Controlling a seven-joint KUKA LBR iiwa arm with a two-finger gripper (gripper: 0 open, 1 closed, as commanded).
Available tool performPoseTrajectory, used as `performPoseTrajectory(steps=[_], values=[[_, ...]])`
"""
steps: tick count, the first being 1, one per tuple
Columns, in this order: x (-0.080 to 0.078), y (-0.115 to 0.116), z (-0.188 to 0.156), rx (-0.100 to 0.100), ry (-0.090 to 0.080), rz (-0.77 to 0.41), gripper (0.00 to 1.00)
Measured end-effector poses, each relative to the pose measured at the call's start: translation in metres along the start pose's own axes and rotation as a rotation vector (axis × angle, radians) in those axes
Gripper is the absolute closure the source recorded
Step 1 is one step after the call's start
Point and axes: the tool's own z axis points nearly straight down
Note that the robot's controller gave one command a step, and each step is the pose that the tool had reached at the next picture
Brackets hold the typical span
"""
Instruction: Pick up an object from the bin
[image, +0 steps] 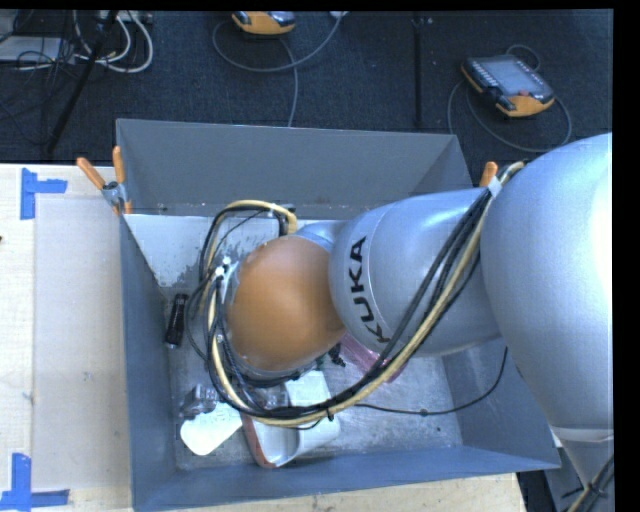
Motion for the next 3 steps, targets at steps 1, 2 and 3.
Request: performPoseTrajectory(steps=[1, 2, 3], values=[[-0.0294, -0.0109, 0.0101, -0.012, 0.02, 0.331, 1.0], [-0.029, -0.0111, 0.0102, -0.012, 0.021, 0.333, 1.0], [-0.029, -0.0111, 0.0102, -0.013, 0.021, 0.335, 1.0]])
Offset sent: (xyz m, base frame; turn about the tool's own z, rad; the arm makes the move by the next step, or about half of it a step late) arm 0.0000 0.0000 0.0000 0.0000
